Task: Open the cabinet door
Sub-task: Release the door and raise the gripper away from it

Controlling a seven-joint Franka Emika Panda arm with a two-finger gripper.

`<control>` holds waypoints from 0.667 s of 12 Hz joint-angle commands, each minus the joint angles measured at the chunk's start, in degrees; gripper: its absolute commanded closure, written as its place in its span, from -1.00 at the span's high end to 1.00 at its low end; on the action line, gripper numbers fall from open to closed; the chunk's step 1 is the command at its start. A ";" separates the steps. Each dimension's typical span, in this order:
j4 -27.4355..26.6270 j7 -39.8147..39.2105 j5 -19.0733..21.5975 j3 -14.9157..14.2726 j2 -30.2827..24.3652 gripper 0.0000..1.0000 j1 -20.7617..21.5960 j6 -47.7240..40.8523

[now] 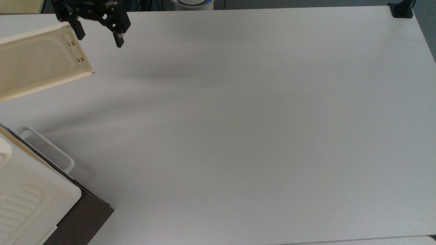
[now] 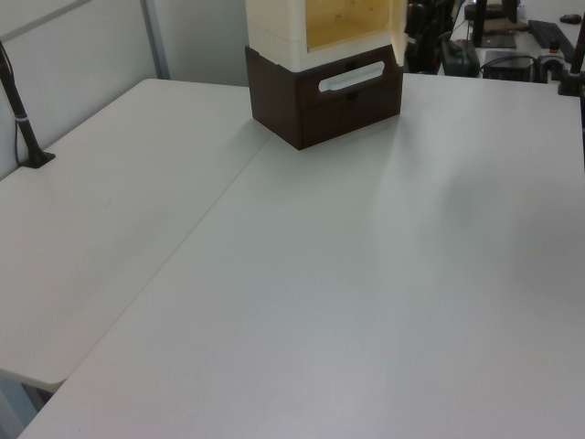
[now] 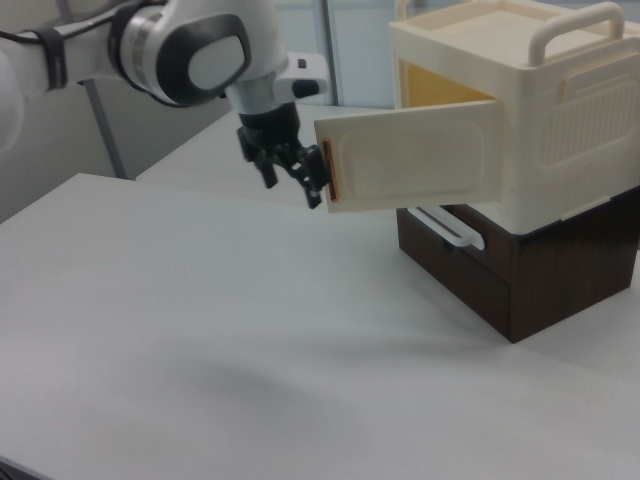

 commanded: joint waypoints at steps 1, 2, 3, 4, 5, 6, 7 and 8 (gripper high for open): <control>-0.32 -1.67 0.13 5.18 -5.24 1.00 -1.99 -14.36; 0.21 -1.58 -1.00 6.95 -5.95 1.00 -2.27 -18.86; 0.48 -1.49 -1.36 7.40 -6.30 1.00 -1.66 -21.25; 0.48 -1.49 -1.54 7.67 -6.13 1.00 -0.70 -22.58; 0.57 0.07 -1.80 7.76 -6.04 1.00 0.44 -22.42; 0.92 1.31 -1.98 7.76 -5.87 1.00 0.89 -21.98; 2.14 1.06 -2.24 7.67 -5.60 1.00 0.89 -22.15; 2.41 0.97 -2.33 7.41 -5.60 1.00 0.89 -22.24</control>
